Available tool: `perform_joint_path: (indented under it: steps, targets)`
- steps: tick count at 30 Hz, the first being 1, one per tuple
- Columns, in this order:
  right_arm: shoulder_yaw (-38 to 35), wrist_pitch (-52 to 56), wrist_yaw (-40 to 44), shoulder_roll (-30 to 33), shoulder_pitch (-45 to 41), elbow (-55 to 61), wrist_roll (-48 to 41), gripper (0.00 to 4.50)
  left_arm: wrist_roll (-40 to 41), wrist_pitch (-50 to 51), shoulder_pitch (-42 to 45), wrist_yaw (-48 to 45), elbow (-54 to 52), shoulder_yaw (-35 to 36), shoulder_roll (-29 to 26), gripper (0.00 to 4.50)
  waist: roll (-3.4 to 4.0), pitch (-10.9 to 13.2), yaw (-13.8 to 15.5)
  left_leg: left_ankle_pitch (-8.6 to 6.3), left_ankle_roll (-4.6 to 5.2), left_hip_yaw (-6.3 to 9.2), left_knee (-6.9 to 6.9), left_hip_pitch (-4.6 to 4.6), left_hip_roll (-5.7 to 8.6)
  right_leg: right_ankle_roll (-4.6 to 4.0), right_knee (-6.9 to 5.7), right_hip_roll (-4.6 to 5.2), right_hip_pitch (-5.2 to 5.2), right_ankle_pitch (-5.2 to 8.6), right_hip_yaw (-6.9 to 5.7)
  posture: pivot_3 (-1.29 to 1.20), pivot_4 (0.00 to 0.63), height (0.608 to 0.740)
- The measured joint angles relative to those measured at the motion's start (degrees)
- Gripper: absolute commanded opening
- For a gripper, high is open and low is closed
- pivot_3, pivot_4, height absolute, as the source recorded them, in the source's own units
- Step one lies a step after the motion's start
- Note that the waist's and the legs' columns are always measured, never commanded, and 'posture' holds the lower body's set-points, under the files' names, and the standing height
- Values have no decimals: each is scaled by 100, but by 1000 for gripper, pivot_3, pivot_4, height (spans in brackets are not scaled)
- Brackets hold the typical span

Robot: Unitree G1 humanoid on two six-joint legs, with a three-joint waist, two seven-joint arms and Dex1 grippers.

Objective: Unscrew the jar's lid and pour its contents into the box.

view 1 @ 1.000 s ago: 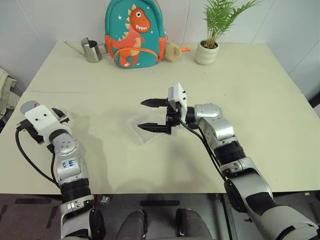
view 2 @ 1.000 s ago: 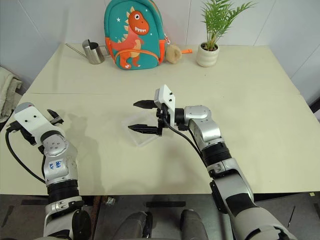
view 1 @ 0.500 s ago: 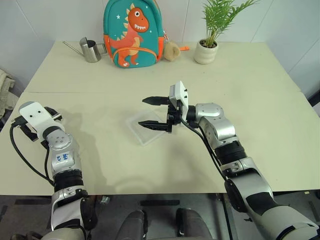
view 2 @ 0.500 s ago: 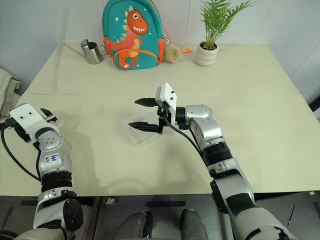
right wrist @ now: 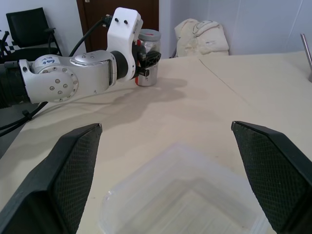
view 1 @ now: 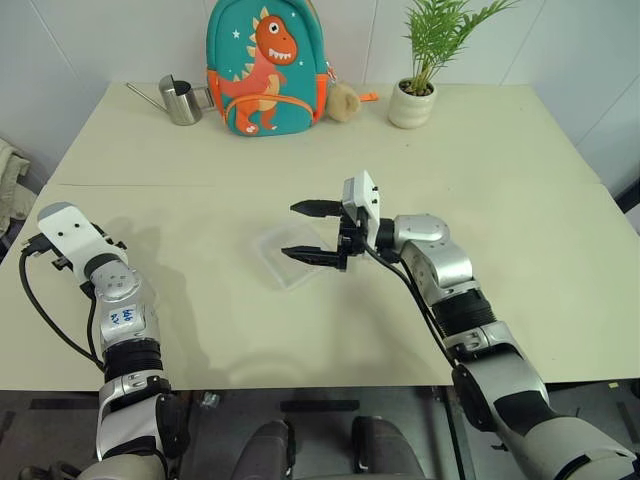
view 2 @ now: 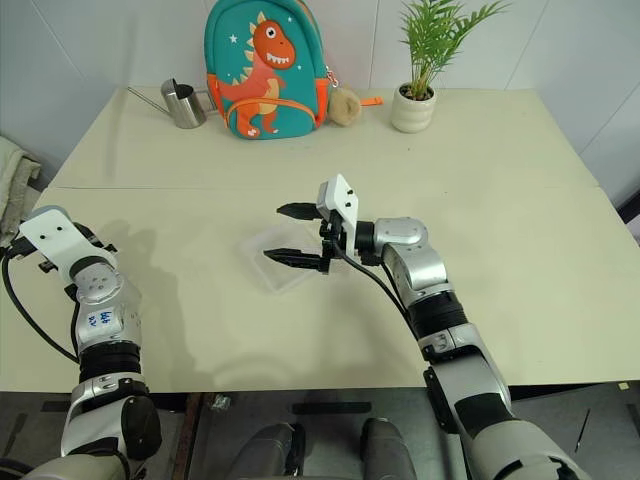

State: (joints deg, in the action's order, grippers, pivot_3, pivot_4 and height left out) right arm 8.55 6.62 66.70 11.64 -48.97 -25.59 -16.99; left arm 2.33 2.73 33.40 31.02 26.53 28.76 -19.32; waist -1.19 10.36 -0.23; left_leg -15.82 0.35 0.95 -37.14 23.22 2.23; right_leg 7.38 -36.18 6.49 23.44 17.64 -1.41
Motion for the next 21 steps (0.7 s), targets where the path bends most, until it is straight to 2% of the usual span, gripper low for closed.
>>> perform_joint_path:
  steps: [4,7,13,17,21]
  targets:
    - [-33,129,-4,133,47,135,-35,4500,246,327,-265,-752,-868,-213,-103,1906,0,0,-3,-1,2,0,0,1,0,-2,1,2,1,-4,1,0,150,740]
    - [-222,385,-30,347,89,455,-189,4500,590,779,-638,-1909,-1766,-542,-509,1906,0,0,-13,-2,2,0,5,3,-5,-4,8,2,2,-5,2,0,150,740]
    - [-476,1416,-243,916,286,1525,-562,4500,2753,2355,-1366,-4754,-3876,-703,-1586,1906,4,2,-41,-10,-6,2,8,6,-32,-24,29,12,1,-13,20,0,150,740]
    - [-537,2289,-628,1028,271,2242,-852,4500,3553,3120,-1409,-6215,-4532,-1055,-2489,1906,7,4,-75,-8,-11,0,8,4,-40,-34,31,8,-4,-10,28,0,150,740]
    - [-584,2914,-1052,936,113,2739,-1134,4500,3680,3379,-1166,-6884,-4609,-1656,-2615,1906,9,6,-122,-3,-10,1,8,3,-39,-39,30,5,-4,-12,33,0,150,740]
